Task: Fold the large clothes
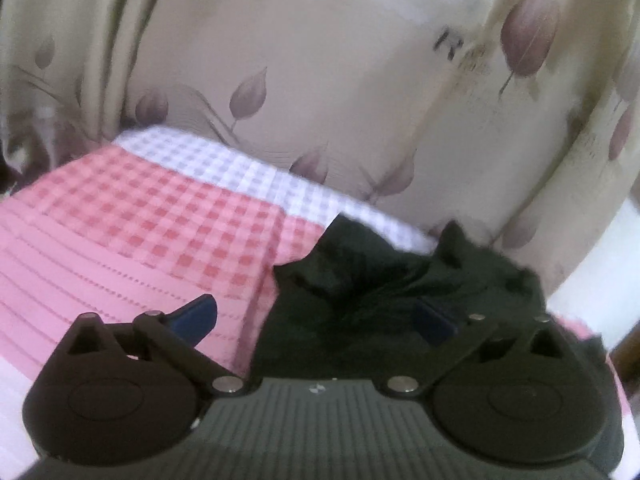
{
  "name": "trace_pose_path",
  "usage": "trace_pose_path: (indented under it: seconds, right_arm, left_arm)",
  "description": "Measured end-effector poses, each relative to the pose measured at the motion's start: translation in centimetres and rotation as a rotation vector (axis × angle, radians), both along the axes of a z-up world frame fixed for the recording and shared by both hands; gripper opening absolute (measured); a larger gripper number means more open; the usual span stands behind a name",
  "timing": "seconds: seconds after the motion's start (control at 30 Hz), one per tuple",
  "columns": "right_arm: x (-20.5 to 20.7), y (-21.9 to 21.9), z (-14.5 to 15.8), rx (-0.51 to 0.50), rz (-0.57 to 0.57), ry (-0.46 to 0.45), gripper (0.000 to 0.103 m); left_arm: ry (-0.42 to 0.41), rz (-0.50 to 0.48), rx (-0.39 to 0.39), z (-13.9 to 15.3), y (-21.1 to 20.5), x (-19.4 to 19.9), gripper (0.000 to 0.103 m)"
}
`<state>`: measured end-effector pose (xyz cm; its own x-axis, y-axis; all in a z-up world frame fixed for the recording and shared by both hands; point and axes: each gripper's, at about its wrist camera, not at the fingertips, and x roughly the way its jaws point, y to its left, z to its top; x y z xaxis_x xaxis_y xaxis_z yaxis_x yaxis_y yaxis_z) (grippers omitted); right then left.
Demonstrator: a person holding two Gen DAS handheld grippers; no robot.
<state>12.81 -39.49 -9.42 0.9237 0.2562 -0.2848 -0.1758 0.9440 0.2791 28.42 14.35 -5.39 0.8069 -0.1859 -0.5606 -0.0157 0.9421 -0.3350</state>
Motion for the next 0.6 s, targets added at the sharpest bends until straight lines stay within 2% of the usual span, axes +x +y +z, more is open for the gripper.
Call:
trace_pose_path:
  seconds: [0.03, 0.07, 0.13, 0.17, 0.27, 0.33, 0.5, 0.57, 0.6]
  right_arm:
    - [-1.0, 0.4, -0.4, 0.001, -0.001, -0.006, 0.065]
    - [-1.8, 0.6, -0.5, 0.002, 0.001, -0.009, 0.067]
    - [-2.5, 1.2, -1.0, -0.002, 0.011, 0.003, 0.067]
    - [-2.5, 1.4, -1.3, 0.0, 0.015, 0.01, 0.067]
    - [-2.9, 1.9, -1.2, 0.009, 0.029, 0.016, 0.067]
    - [-2.8, 2.4, -1.0, -0.005, 0.039, 0.015, 0.067]
    - [-2.3, 3.8, -0.9, -0.029, 0.054, 0.01, 0.067]
    - [-2.2, 4.3, -1.1, -0.029, 0.057, 0.014, 0.068]
    - [-2.1, 4.6, -1.2, -0.029, 0.06, 0.016, 0.068]
  left_arm:
    - [0.023, -0.027, 0.002, -0.2, 0.5, 0.5, 0.103]
    - [0.047, -0.05, 0.002, -0.4, 1.0, 1.0, 0.103]
    - [0.072, -0.08, 0.003, -1.2, 1.9, 1.9, 0.094]
    - [0.088, -0.107, -0.017, -1.7, 2.5, 2.4, 0.093]
    - [0.154, -0.221, -0.135, -3.6, 3.5, 3.9, 0.086]
    - [0.184, -0.293, -0.196, -4.9, 3.7, 4.7, 0.085]
    - [0.163, -0.382, -0.319, -6.5, 4.8, 6.4, 0.084]
    - [0.176, -0.427, -0.385, -7.1, 4.9, 7.4, 0.073]
    - [0.198, -0.448, -0.407, -7.4, 5.0, 8.0, 0.058]
